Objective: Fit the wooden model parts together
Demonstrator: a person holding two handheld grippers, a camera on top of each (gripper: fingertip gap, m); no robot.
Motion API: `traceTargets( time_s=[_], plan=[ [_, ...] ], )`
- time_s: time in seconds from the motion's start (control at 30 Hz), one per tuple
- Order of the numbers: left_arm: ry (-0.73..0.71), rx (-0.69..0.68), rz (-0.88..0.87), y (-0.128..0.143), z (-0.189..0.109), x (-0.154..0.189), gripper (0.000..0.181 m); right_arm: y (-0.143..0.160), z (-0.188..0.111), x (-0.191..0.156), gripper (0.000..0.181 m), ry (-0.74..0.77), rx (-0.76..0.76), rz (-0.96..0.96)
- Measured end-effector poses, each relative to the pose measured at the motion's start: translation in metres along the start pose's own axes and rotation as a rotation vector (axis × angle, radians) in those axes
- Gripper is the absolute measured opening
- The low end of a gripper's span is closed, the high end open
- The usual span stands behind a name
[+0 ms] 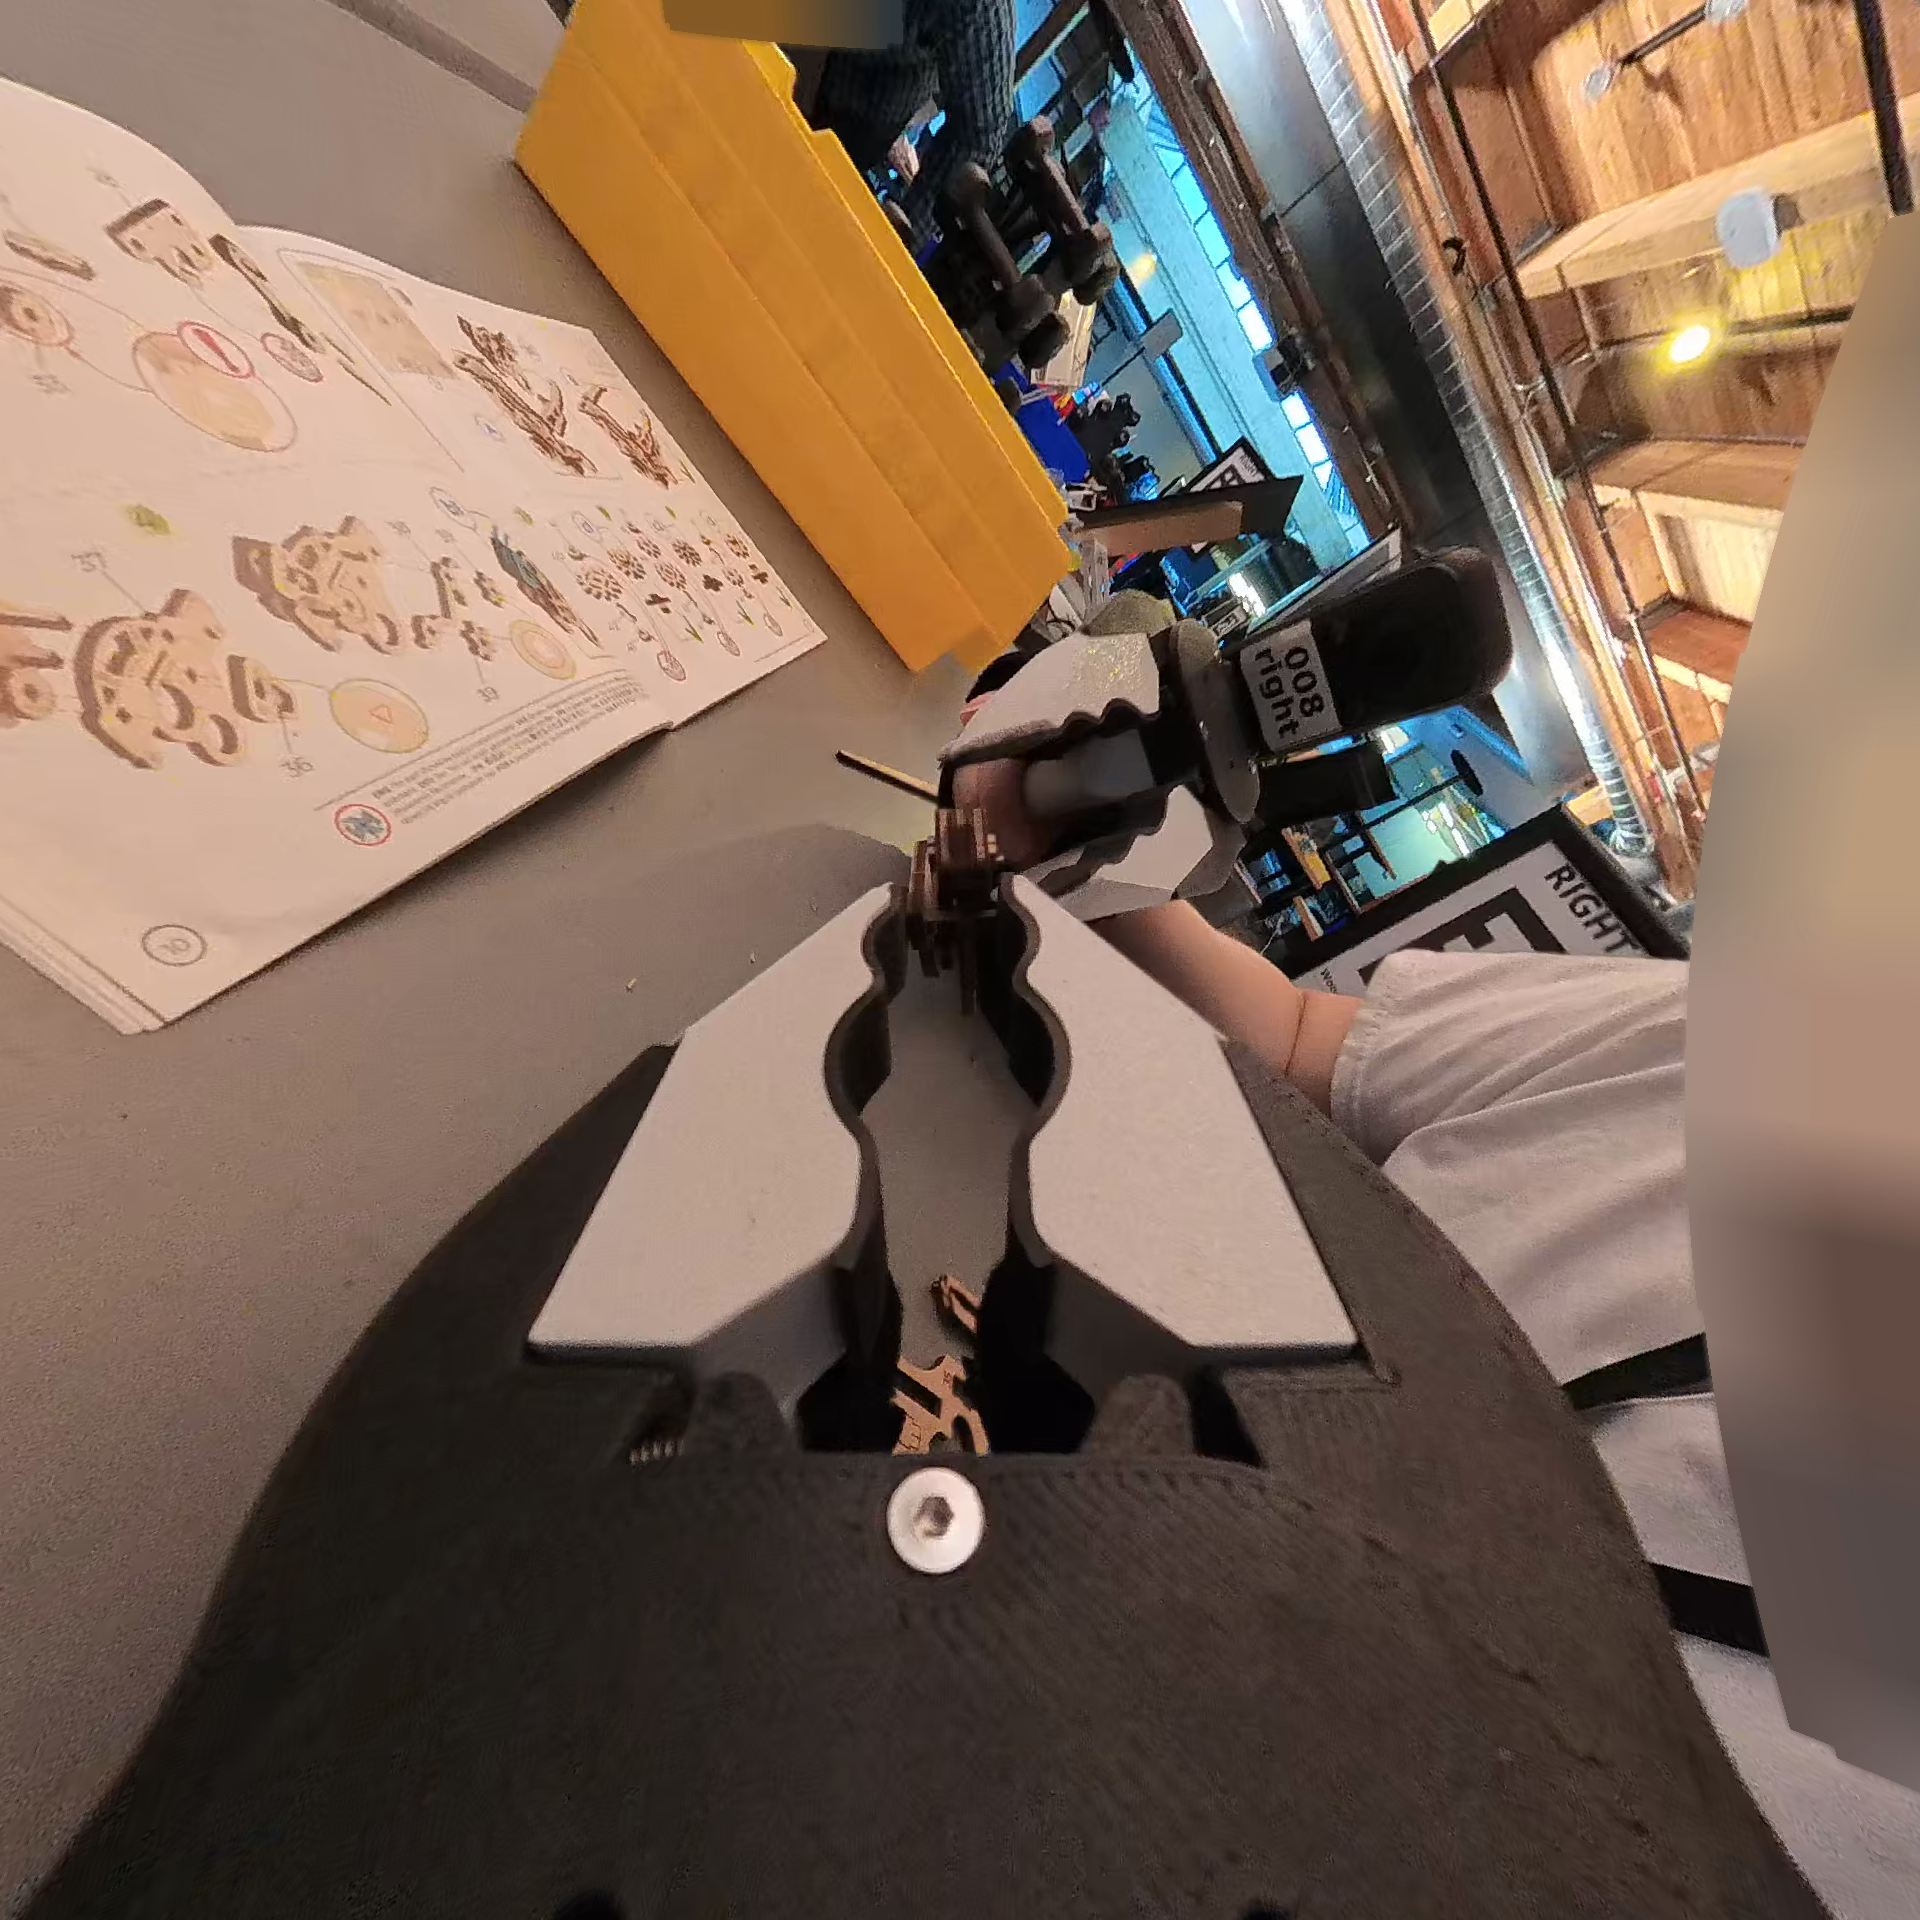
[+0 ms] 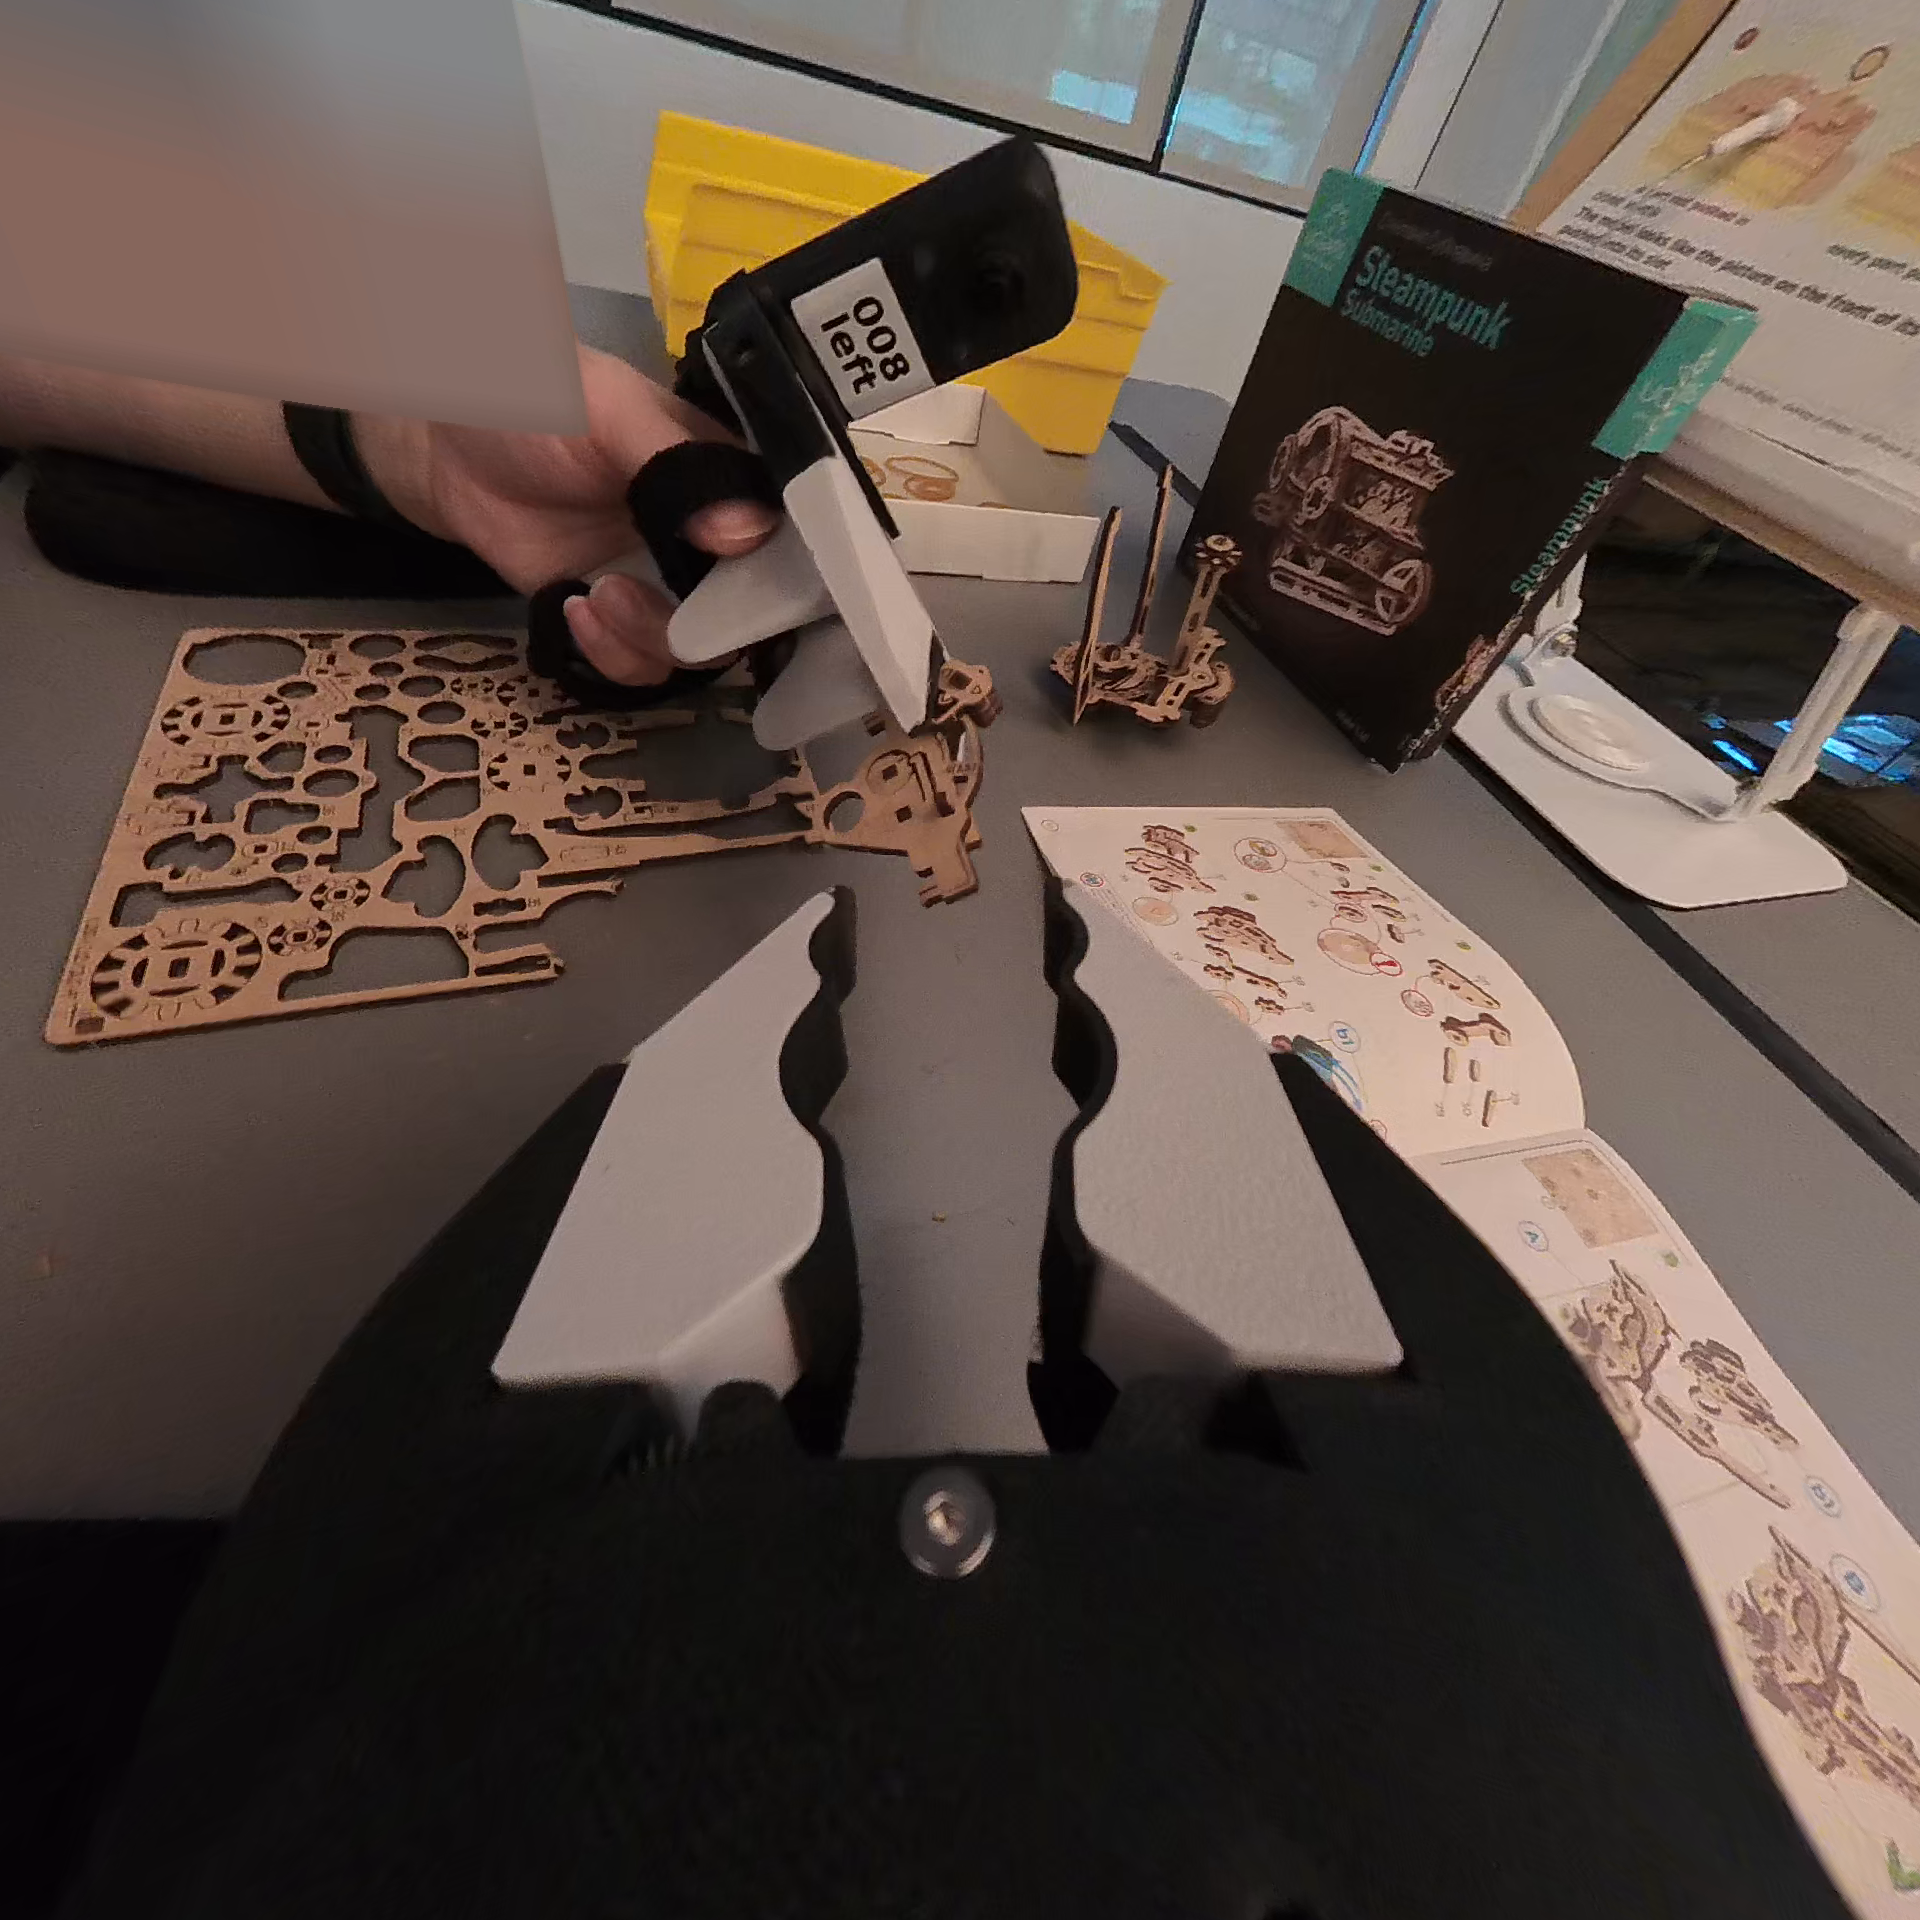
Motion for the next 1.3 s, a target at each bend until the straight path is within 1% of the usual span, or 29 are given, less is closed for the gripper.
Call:
traceTargets(
  time_s=[0.1,0.23,0.4,0.5,0.57,0.6,0.77,0.93,1.03,1.1,1.13,1.2,1.3],
  plan=[
    [0.016,0.026,-0.034,-0.003,-0.004,-0.002,0.015,0.004,0.003,-0.001,0.034,-0.032,-0.012,0.037],
    [0.087,0.037,-0.104,-0.002,0.000,0.001,0.014,0.007,0.005,0.000,0.035,-0.013,-0.040,0.025],
    [0.052,0.004,-0.045,0.002,0.007,0.006,0.015,-0.003,0.006,-0.010,0.035,-0.016,-0.014,-0.057],
    [0.051,-0.015,-0.028,0.004,0.009,0.007,0.015,-0.001,0.008,-0.009,0.033,0.009,-0.039,-0.082],
    [0.061,-0.016,-0.037,0.004,0.010,0.007,0.015,0.000,0.009,-0.011,0.015,-0.012,-0.048,-0.093],
    [0.071,-0.020,-0.039,0.004,0.011,0.007,0.015,0.002,0.010,-0.011,0.011,-0.012,-0.060,-0.099],
    [0.088,-0.026,-0.049,0.003,0.011,0.008,0.015,0.001,0.011,-0.008,0.010,-0.013,-0.057,-0.085],
    [0.112,-0.011,-0.061,0.001,0.008,0.011,0.015,-0.004,0.010,-0.008,0.010,0.011,-0.048,-0.123],
    [0.075,-0.034,-0.012,0.000,0.005,0.011,0.016,-0.003,0.011,-0.011,0.010,0.012,-0.064,-0.150],
    [0.027,-0.030,0.036,-0.004,0.001,0.008,0.025,0.000,0.011,-0.014,0.010,-0.008,-0.068,-0.153],
    [0.003,-0.018,0.065,-0.008,-0.002,0.007,0.029,0.001,0.011,-0.014,0.010,-0.025,-0.073,-0.151],
    [-0.046,0.019,0.123,-0.015,-0.010,0.006,0.030,0.006,0.011,-0.014,0.010,-0.071,-0.089,-0.127],
    [-0.130,0.090,0.200,-0.026,-0.020,0.006,0.029,0.024,0.015,-0.017,0.010,-0.177,-0.158,-0.102]
  ],
)
Point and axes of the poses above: each gripper's, where its closed fingertips meet, z out along the fingers, y out of its underside, x = y × z across the jaws, the point moved 2 cm from there along -z, back along the fingers, and after that the axes turned 12 degrees about -x, right-handed, at the moved point
